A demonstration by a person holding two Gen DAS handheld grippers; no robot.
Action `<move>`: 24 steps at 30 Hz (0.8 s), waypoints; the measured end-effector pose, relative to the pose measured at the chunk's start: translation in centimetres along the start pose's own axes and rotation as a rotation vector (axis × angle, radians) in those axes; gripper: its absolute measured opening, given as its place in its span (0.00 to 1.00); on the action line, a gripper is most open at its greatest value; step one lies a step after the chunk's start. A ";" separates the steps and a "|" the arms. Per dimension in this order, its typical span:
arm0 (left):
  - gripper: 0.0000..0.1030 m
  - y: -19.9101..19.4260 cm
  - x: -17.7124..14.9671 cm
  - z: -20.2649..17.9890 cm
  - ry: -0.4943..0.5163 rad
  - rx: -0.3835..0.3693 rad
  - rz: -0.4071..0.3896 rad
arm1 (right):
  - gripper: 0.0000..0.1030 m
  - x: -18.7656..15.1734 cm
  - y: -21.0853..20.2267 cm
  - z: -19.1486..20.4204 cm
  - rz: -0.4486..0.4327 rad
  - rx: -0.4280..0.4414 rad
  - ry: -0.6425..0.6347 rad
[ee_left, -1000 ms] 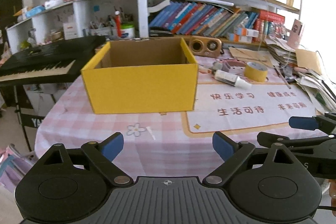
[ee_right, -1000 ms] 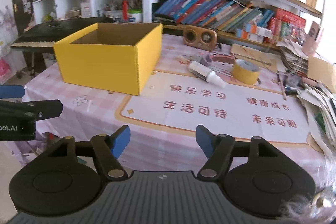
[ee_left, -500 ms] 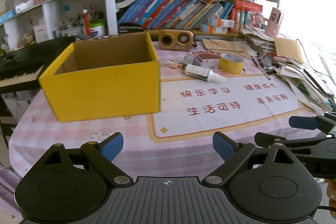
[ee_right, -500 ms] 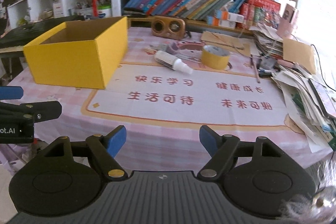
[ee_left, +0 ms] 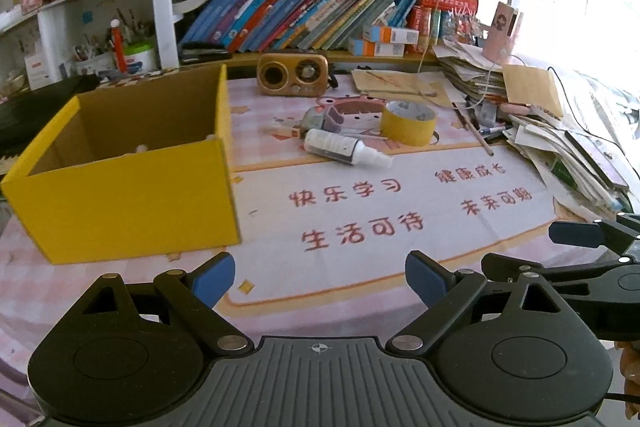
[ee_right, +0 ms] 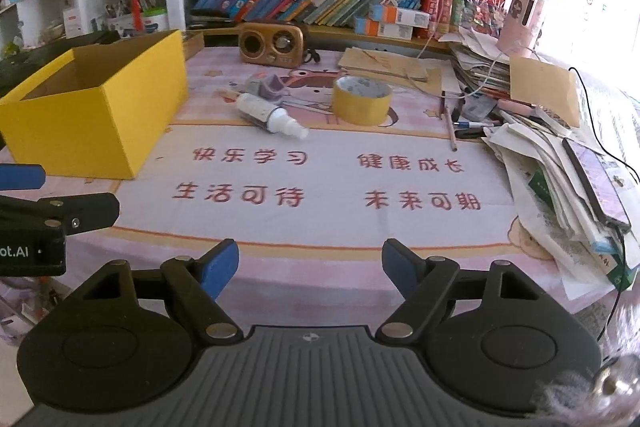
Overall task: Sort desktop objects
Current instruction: 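Move the left tool toward the white bottle while the right tool approaches the yellow tape roll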
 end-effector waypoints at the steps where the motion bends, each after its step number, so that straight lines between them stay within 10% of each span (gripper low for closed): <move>1: 0.92 0.5 0.3 -0.3 -0.001 -0.002 0.003 | 0.76 0.2 0.3 -0.3 0.002 -0.002 -0.001; 24: 0.92 10.2 6.5 -2.5 -0.052 0.098 0.045 | 0.77 6.7 10.9 -6.8 0.045 0.079 -0.029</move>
Point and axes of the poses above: each gripper's, at about its wrist camera, not at the fingertips, and y roughly the way its jaws point, z to its left, x to its top, the point moved 5 cm from there along y, roughly the way its jaws point, and after that the axes turned 7 degrees about -x, right-handed, at the moved point
